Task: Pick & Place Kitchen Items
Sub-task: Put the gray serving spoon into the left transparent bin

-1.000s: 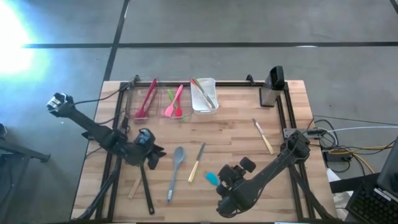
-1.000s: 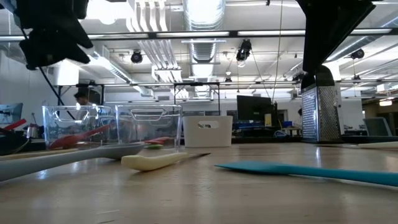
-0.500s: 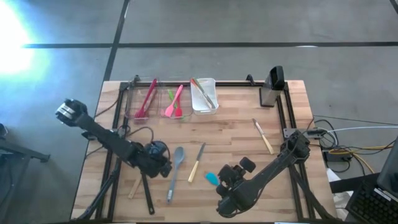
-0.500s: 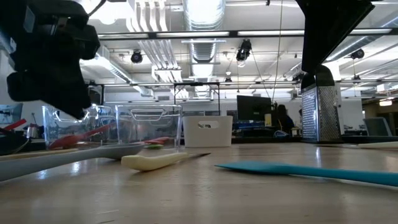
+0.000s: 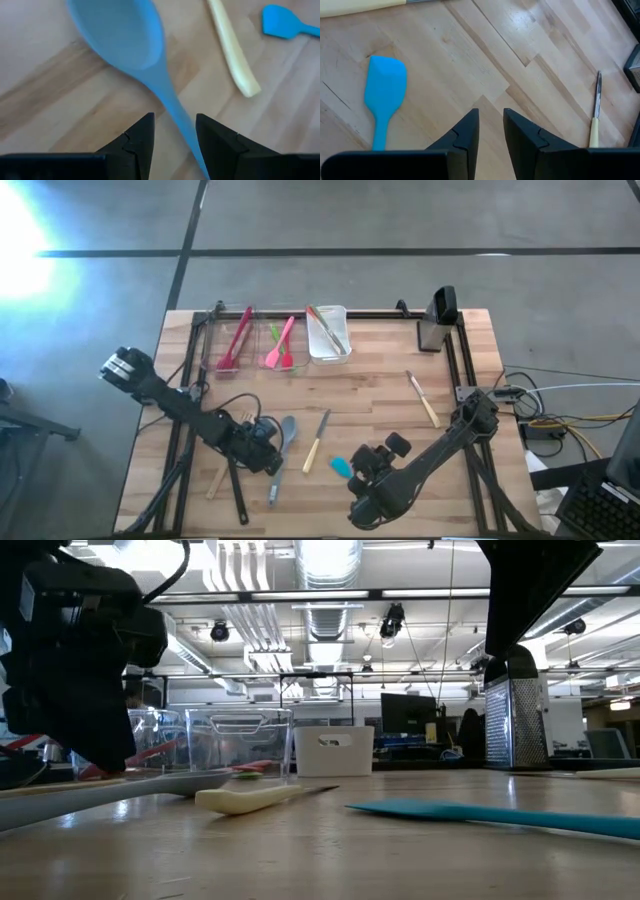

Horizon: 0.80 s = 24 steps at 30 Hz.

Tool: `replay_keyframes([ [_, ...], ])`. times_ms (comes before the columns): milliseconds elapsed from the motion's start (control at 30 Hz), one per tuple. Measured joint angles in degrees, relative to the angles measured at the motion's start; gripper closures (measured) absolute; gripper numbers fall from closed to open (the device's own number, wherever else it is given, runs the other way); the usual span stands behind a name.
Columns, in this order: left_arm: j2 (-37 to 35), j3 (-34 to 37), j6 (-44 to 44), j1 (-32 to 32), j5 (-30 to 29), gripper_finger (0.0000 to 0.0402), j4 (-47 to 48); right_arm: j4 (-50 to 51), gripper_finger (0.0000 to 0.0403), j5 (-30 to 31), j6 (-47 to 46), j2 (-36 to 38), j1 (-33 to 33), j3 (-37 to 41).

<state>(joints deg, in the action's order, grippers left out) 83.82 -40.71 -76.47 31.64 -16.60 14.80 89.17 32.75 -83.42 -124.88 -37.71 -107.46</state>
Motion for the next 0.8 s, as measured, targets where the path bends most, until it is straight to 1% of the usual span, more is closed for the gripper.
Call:
replay_keyframes([
  [133,-1.04,-0.08,2.58,0.0,1.71,0.0255,-0.9,0.0,0.0317,-0.02,0.0,0.0,-0.02,-0.01],
  [200,-1.85,-0.1,7.72,-0.06,5.74,0.0255,-0.85,0.02,0.0314,-0.02,0.05,0.0,-0.01,-0.01],
  [267,-2.81,-0.59,18.26,-0.79,12.59,0.0255,0.36,0.02,0.031,-0.02,0.91,0.0,0.0,-0.02],
  [333,-3.52,-1.77,32.24,-1.42,19.5,0.0255,2.25,0.02,0.0308,-0.04,1.67,0.0,0.0,-0.02],
  [367,-3.69,-2.65,39.2,-1.63,22.09,0.0255,3.7,0.04,0.0307,-0.04,1.79,0.0,0.06,-0.02],
  [433,-3.77,-4.66,53.11,-1.64,24.15,0.0255,7.31,0.04,0.0306,-0.03,1.93,0.0,0.21,-0.02],
  [533,-3.74,-8.05,74.42,-1.57,24.02,0.0255,13.32,0.04,0.0305,-0.04,1.95,0.0,0.52,-0.02],
  [600,-3.74,-9.88,87.58,-1.57,21.68,0.0254,16.39,0.04,0.0308,-0.04,1.97,0.0,0.66,-0.02],
  [667,-3.72,-11.28,99.67,-1.6,17.98,0.0254,18.46,0.07,0.0311,-0.04,1.97,0.0,0.66,-0.02],
  [733,-3.72,-12.27,109.99,-1.6,14.14,0.0254,18.44,0.05,0.0314,-0.07,1.97,0.0,0.63,-0.02],
  [800,-3.68,-12.89,117.37,-2.05,11.35,0.0254,17.77,0.04,0.0317,-0.1,1.95,0.0,0.63,-0.02],
])
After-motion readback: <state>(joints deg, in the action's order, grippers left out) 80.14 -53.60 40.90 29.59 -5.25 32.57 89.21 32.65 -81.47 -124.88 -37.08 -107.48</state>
